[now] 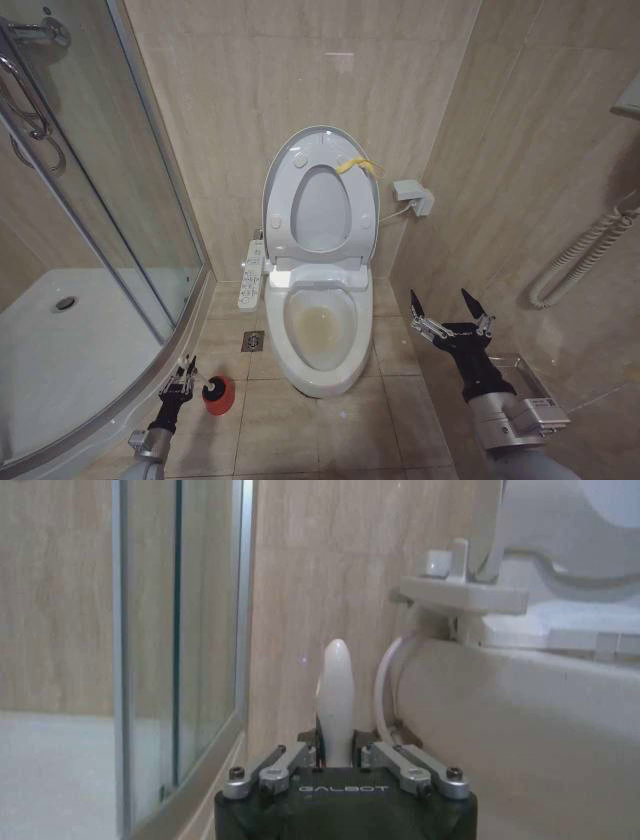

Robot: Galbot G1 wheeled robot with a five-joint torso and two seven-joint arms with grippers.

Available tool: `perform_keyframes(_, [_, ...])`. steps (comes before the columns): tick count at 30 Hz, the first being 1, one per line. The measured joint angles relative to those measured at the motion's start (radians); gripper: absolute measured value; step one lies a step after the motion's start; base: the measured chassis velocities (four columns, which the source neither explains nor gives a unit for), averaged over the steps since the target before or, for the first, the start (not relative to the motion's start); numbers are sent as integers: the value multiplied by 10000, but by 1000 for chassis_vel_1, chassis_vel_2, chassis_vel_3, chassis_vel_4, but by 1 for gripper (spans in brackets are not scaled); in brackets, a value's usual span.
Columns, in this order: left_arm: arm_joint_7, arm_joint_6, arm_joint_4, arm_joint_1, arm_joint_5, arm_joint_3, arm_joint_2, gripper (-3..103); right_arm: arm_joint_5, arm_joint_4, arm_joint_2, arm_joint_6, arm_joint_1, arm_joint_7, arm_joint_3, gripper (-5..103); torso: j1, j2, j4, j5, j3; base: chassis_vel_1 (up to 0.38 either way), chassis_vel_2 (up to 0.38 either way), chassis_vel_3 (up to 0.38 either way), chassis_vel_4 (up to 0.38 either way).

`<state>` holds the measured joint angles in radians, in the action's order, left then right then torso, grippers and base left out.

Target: Open the toilet lid, clean the toilet bowl with a toilet brush, close the toilet lid, and flush.

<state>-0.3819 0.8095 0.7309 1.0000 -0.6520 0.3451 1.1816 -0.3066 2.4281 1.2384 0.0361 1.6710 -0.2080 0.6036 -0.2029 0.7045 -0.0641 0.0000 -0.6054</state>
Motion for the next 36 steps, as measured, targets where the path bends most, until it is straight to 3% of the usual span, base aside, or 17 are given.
perform_keyframes(7, [207, -270, -78, 64, -29, -54, 137, 19, 0, 0, 0, 0, 0, 0, 0, 100, 0, 0, 0, 0, 0, 0, 0, 0, 0])
perform_keyframes(14, [815, -792, 63, 23, -187, -172, 132, 19, 0, 0, 0, 0, 0, 0, 0, 100, 0, 0, 0, 1, 0, 0, 0, 0, 0])
perform_keyframes(30, [657, -1581, 298, -349, -570, -611, 256, 19, 0, 0, 0, 0, 0, 0, 0, 100, 0, 0, -1, -2, 0, 0, 0, 0, 0])
perform_keyframes(36, [908, -1853, 550, -252, -217, -573, 174, 19, 0, 0, 0, 0, 0, 0, 0, 100, 0, 0, -1, -2, 0, 0, 0, 0, 0])
